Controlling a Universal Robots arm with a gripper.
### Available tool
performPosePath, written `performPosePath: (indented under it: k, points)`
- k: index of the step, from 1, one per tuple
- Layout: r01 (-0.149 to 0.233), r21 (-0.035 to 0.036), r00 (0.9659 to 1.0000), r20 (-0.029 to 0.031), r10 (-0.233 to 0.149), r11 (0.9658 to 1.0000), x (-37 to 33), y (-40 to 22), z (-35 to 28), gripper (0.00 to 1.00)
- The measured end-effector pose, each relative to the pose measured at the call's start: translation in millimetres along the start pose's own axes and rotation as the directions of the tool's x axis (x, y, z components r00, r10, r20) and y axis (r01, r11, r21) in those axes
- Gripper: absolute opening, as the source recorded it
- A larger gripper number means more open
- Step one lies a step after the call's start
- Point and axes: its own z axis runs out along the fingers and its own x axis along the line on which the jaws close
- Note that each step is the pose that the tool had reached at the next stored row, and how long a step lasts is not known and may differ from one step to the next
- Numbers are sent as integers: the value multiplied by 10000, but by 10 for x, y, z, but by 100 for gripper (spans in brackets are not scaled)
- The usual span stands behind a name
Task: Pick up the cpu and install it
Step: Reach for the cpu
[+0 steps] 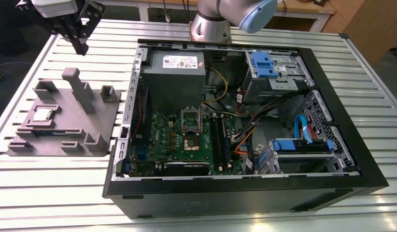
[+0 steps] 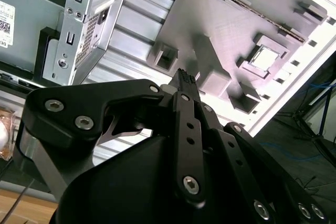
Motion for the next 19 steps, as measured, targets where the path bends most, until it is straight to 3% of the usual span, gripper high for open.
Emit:
performPosePath:
  k: [19]
  points:
    - [0, 0, 10000, -3, 0, 10000, 90, -7, 10, 10]
